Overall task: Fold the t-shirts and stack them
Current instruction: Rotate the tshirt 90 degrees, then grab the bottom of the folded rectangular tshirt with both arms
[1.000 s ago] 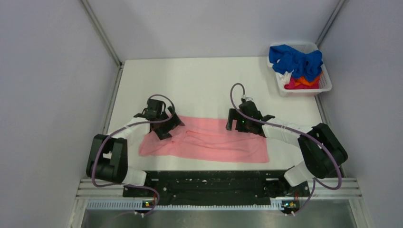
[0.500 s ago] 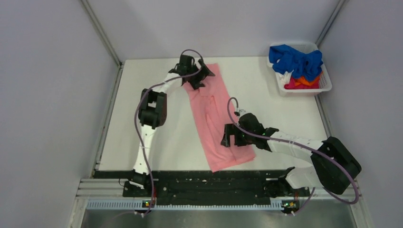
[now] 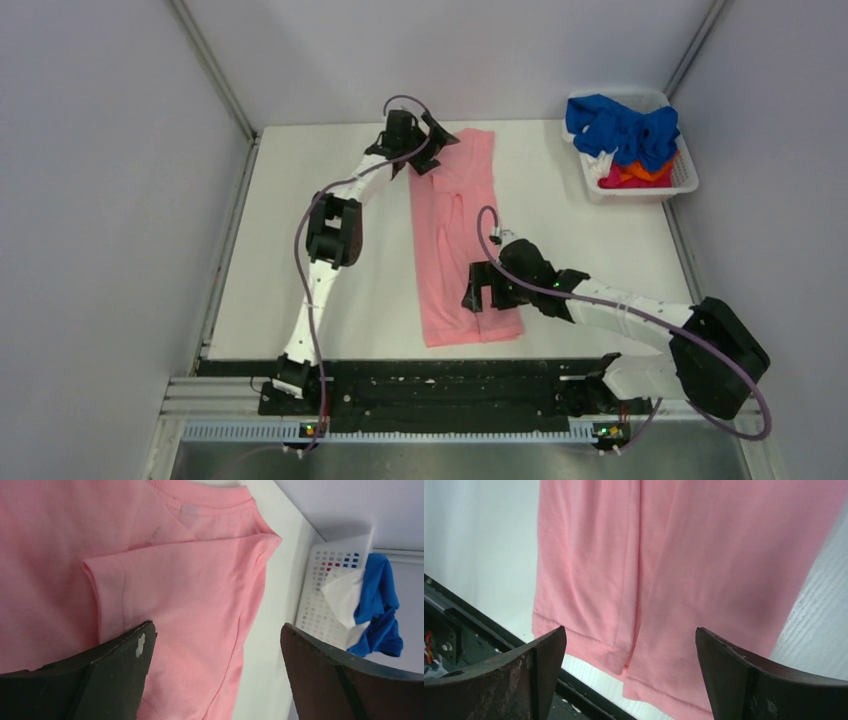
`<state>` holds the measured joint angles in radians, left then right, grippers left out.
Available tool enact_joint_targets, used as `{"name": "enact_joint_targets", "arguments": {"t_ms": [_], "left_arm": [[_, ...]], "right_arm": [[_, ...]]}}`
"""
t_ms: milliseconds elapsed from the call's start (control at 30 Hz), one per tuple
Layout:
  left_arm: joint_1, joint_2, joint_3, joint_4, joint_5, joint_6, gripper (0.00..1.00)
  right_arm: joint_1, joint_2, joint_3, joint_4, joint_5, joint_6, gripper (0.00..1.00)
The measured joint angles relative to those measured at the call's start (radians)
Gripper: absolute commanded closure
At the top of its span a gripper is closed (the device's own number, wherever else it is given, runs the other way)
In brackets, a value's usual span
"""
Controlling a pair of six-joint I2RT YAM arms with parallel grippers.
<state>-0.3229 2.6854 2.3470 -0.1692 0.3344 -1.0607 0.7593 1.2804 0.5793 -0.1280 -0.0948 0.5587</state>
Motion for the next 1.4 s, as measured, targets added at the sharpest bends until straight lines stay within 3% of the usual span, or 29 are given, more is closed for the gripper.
{"name": "enact_joint_targets", "arguments": {"t_ms": [167, 267, 400, 567, 700, 967, 1100, 1333, 1400], "left_arm": [[0.016, -0.053, 0.002, -0.1, -0.063, 0.091, 0.01], [0.017, -0.182, -0.083, -0.171, -0.085, 0.166, 0.01], [-0.03, -0.592, -0.463, -0.21, -0.147, 0.281, 0.01], [-0.234, -1.171, -1.027, -0.161, -0.257, 0.327, 0.04], [-0.365, -1.415, -1.382, -0.153, -0.263, 0.275, 0.07], [-0.553, -1.423, -1.701, -0.233, -0.215, 0.175, 0.28], [-0.59, -1.374, -1.71, -0.208, -0.174, 0.147, 0.43], [-0.602, -1.291, -1.699, -0.187, -0.161, 0.124, 0.51], [-0.602, -1.268, -1.686, -0.182, -0.151, 0.12, 0.57]], "right_arm": [[-0.001, -0.135, 0.019, -0.084, 0.084, 0.048, 0.01], [-0.01, -0.214, 0.019, -0.156, 0.141, 0.076, 0.01], [-0.025, -0.291, 0.019, -0.272, 0.198, 0.116, 0.01], [-0.043, -0.4, -0.018, -0.359, 0.214, 0.174, 0.05], [-0.052, -0.456, -0.075, -0.41, 0.218, 0.211, 0.1], [-0.055, -0.434, -0.135, -0.425, 0.207, 0.242, 0.29], [-0.055, -0.412, -0.168, -0.392, 0.191, 0.254, 0.37], [-0.056, -0.389, -0.206, -0.337, 0.152, 0.257, 0.45], [-0.056, -0.377, -0.207, -0.32, 0.142, 0.256, 0.51]]}}
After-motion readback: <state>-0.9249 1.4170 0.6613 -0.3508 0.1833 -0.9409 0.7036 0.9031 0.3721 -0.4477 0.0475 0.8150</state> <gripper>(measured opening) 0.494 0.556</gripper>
